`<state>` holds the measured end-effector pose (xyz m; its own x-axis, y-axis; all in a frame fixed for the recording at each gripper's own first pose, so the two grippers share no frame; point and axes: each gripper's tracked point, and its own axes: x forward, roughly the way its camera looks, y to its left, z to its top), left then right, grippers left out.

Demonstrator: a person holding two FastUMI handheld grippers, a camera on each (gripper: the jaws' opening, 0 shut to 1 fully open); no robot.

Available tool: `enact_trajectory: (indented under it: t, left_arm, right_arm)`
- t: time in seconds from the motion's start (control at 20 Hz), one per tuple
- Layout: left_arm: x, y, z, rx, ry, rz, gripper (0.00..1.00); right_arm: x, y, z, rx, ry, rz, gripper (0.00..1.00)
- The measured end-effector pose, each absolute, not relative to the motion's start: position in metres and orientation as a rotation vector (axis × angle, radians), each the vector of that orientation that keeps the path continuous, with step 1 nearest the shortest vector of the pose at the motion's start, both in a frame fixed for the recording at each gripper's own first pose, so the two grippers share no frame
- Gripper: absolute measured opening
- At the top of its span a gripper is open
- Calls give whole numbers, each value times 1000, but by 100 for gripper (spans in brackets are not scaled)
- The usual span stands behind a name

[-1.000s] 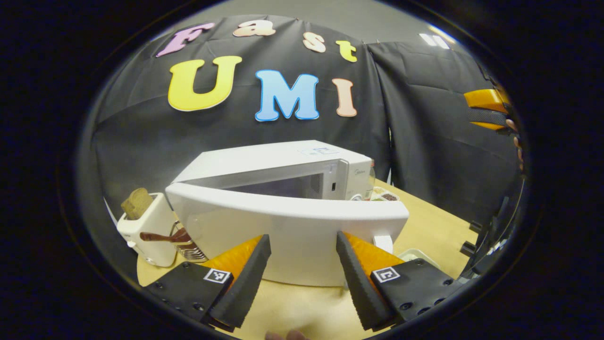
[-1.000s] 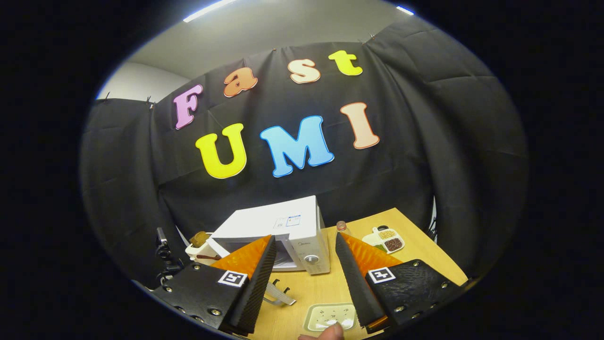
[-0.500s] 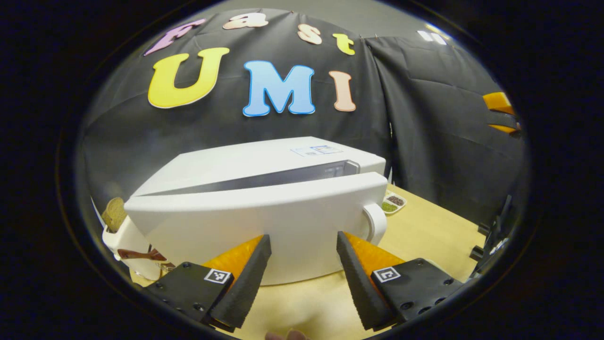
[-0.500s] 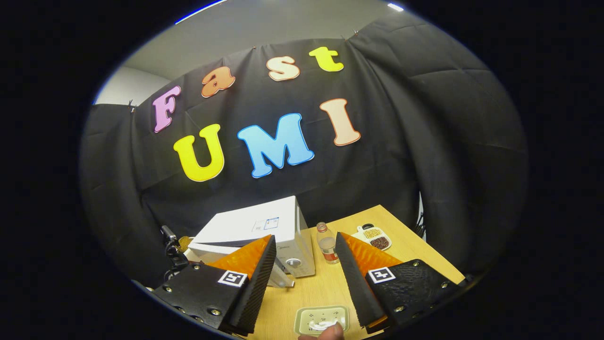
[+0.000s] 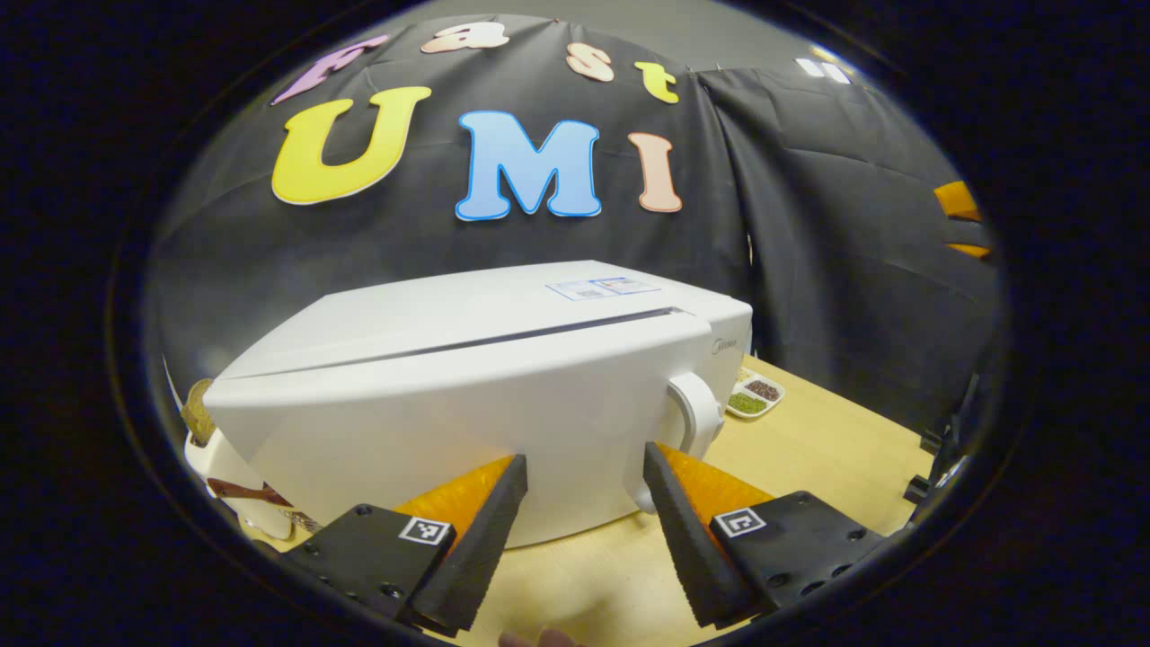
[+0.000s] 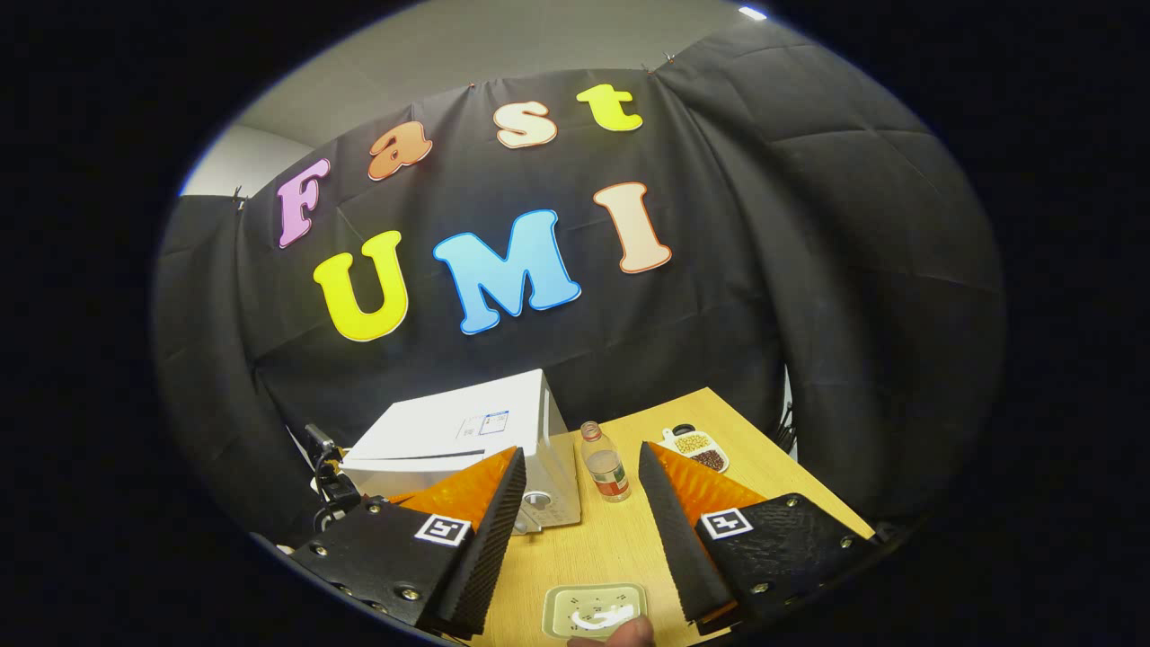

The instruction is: Open the microwave oven with the left hand, put the food in, and close the microwave oven.

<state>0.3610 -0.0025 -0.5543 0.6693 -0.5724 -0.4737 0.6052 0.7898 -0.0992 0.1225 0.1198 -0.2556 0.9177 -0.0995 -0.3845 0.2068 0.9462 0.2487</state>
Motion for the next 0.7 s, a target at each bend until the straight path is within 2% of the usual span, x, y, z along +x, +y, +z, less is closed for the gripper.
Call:
enact_trajectory:
  t: [0.05, 0.1, 0.15, 0.3, 0.5, 0.7]
  left_arm:
    - [362, -1, -553, 54, 515, -658, 96]
    - [366, -2, -554, 30, 522, -646, 91]
    - [373, 0, -554, -6, 527, -620, 96]
    - [365, -8, -564, -78, 636, -576, 64]
    - [340, 2, -481, 6, 504, -528, 82]
    - [264, 34, -376, -29, 416, -425, 83]
  right_arm:
    - [121, 120, -257, 294, 383, -153, 78]
    - [120, 122, -256, 297, 383, -143, 78]
    - [120, 122, -254, 295, 381, -134, 78]
    - [111, 128, -251, 292, 390, -86, 78]
    - [100, 131, -235, 251, 363, -12, 78]
    - [99, 126, -217, 195, 325, 95, 78]
